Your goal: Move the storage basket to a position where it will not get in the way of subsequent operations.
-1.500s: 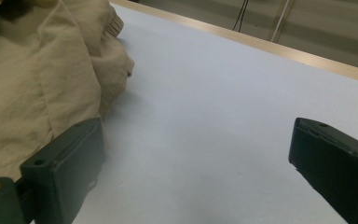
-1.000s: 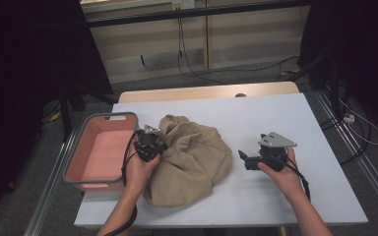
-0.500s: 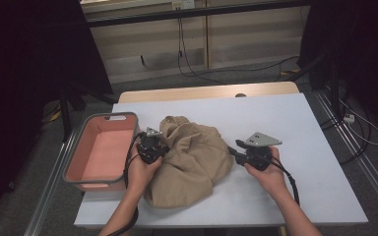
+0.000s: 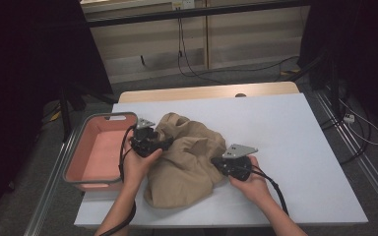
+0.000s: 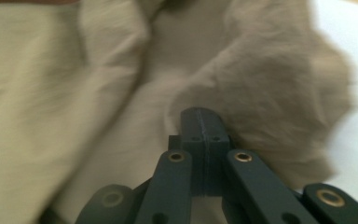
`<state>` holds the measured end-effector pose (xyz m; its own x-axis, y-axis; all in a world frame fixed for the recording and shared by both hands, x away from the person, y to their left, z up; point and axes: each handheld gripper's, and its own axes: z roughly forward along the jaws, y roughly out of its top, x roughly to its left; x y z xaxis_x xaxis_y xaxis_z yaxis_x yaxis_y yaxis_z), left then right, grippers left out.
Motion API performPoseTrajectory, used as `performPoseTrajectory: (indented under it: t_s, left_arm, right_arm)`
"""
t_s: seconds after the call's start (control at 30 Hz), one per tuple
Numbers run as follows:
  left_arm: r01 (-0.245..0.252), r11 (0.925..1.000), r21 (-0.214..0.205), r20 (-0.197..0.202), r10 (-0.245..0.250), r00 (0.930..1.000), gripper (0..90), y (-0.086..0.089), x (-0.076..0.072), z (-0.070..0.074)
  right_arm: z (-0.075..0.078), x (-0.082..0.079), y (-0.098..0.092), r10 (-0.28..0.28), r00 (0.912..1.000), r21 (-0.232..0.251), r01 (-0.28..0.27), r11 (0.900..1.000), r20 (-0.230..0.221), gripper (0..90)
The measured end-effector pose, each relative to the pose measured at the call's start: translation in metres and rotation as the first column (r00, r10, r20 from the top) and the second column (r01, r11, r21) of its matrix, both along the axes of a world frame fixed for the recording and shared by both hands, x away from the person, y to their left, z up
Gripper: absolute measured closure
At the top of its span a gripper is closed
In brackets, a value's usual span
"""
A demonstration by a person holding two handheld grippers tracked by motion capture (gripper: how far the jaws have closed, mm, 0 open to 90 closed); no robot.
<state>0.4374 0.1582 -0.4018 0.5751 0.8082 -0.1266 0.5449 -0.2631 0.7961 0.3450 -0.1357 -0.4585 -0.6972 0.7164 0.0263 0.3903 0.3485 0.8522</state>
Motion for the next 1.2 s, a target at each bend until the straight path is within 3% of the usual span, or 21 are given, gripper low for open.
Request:
performPoseTrajectory:
  t_s: [0.17, 0.2, 0.37, 0.4, 0.43, 0.47, 0.5, 0.53, 0.57, 0.6, 0.63, 0.67, 0.77, 0.83, 0.9, 0.93, 1.03, 1.07, 1.1, 1.13, 1.2]
  left_arm:
    - [0.018, 0.9998, -0.002, 0.025, -0.018, 0.9995, 17.3, -0.009, 0.007, 0.014]
    - [0.029, 0.9995, 0.015, 0.034, -0.029, 0.999, 16.3, -0.017, 0.011, 0.019]
    - [0.05, 0.9974, 0.052, 0.048, -0.052, 0.9975, 12.1, -0.031, 0.02, 0.02]
    - [0.051, 0.997, 0.058, 0.036, -0.053, 0.9979, 12.4, -0.037, 0.023, 0.015]
    - [0.051, 0.997, 0.058, 0.036, -0.053, 0.9979, 12.7, -0.037, 0.023, 0.015]
    - [0.052, 0.9965, 0.065, 0.016, -0.054, 0.9984, 16.0, -0.041, 0.026, 0.007]
    - [0.052, 0.9965, 0.065, 0.016, -0.054, 0.9984, 24.0, -0.041, 0.026, 0.007]
    - [0.056, 0.9946, 0.088, 0.002, -0.056, 0.9984, 30.2, -0.043, 0.027, -0.002]
    - [0.056, 0.9946, 0.088, 0.002, -0.056, 0.9984, 37.0, -0.043, 0.027, -0.002]
    - [0.054, 0.9918, 0.116, 0.006, -0.055, 0.9985, 37.0, -0.043, 0.027, -0.006]
    - [0.052, 0.9915, 0.12, -0.001, -0.052, 0.9987, 46.3, -0.042, 0.027, -0.009]
    - [0.042, 0.9914, 0.124, -0.016, -0.041, 0.999, 58.0, -0.036, 0.028, -0.013]
    - [0.029, 0.9935, 0.11, -0.029, -0.026, 0.9992, 78.1, -0.029, 0.028, -0.015]
    - [0.022, 0.9933, 0.113, -0.03, -0.019, 0.9994, 81.3, -0.024, 0.026, -0.014]
    - [0.009, 0.9909, 0.134, -0.03, -0.005, 0.9995, 75.8, -0.022, 0.025, -0.015]
    - [-0.026, 0.9861, 0.164, -0.027, 0.031, 0.9992, 64.8, -0.02, 0.025, -0.019]
    - [-0.041, 0.9776, 0.206, -0.013, 0.045, 0.9989, 40.6, -0.019, 0.025, -0.024]
    - [-0.042, 0.973, 0.227, -0.009, 0.045, 0.9989, 36.4, -0.018, 0.024, -0.026]
    - [-0.042, 0.973, 0.227, -0.009, 0.045, 0.9989, 32.0, -0.018, 0.024, -0.026]
    - [-0.084, 0.9746, 0.208, -0.014, 0.089, 0.996, 27.3, -0.017, 0.025, -0.03]
    - [-0.111, 0.9733, 0.201, -0.014, 0.117, 0.9931, 18.5, -0.015, 0.026, -0.036]
  right_arm:
    - [-0.001, -0.006, 0.014, 0.064, 0.9977, 0.005, -0.064, 0.998, -0.024, 90.0]
    - [-0.002, -0.009, 0.021, 0.088, 0.9958, 0.004, -0.088, 0.9961, -0.028, 90.0]
    - [-0.003, -0.013, 0.029, 0.116, 0.9931, -0.02, -0.116, 0.993, -0.022, 90.0]
    - [-0.002, -0.014, 0.027, 0.106, 0.9939, 0.0, -0.106, 0.9943, -0.028, 83.0]
    - [-0.002, -0.014, 0.027, 0.106, 0.9939, 0.0, -0.106, 0.9943, -0.028, 83.0]
    - [0.001, -0.013, 0.021, 0.065, 0.9977, 0.006, -0.065, 0.9979, -0.018, 65.9]
    - [0.001, -0.013, 0.021, 0.065, 0.9977, 0.006, -0.065, 0.9979, -0.018, 65.9]
    - [0.003, -0.011, 0.013, 0.028, 0.9995, 0.011, -0.028, 0.9995, -0.012, 54.1]
    - [0.003, -0.011, 0.013, 0.028, 0.9995, 0.011, -0.028, 0.9995, -0.012, 54.1]
    - [0.005, -0.01, 0.009, 0.001, 0.9999, 0.016, -0.001, 0.9999, -0.013, 44.7]
    - [0.006, -0.009, 0.003, -0.031, 0.9994, 0.014, 0.031, 0.9994, -0.017, 39.3]
    - [0.008, -0.008, -0.005, -0.05, 0.9987, 0.011, 0.05, 0.9987, -0.008, 37.8]
    - [0.009, -0.008, -0.013, -0.073, 0.9973, 0.017, 0.073, 0.9972, -0.006, 31.7]
    - [0.01, -0.008, -0.021, -0.085, 0.9964, 0.026, 0.085, 0.9961, -0.005, 31.6]
    - [0.012, -0.009, -0.027, -0.103, 0.9947, 0.029, 0.103, 0.9943, -0.004, 29.0]
    - [0.013, -0.01, -0.032, -0.116, 0.9932, 0.036, 0.116, 0.9926, -0.004, 28.1]
    - [0.014, -0.011, -0.037, -0.124, 0.9923, 0.036, 0.123, 0.9917, 0.0, 27.0]
    - [0.015, -0.012, -0.04, -0.126, 0.992, 0.036, 0.126, 0.9914, 0.004, 27.6]
    - [0.015, -0.012, -0.04, -0.126, 0.992, 0.036, 0.126, 0.9914, 0.004, 27.6]
    - [0.015, -0.013, -0.042, -0.13, 0.9915, 0.041, 0.13, 0.9907, 0.007, 27.5]
    - [0.015, -0.013, -0.045, -0.137, 0.9906, 0.049, 0.136, 0.9895, 0.004, 26.9]
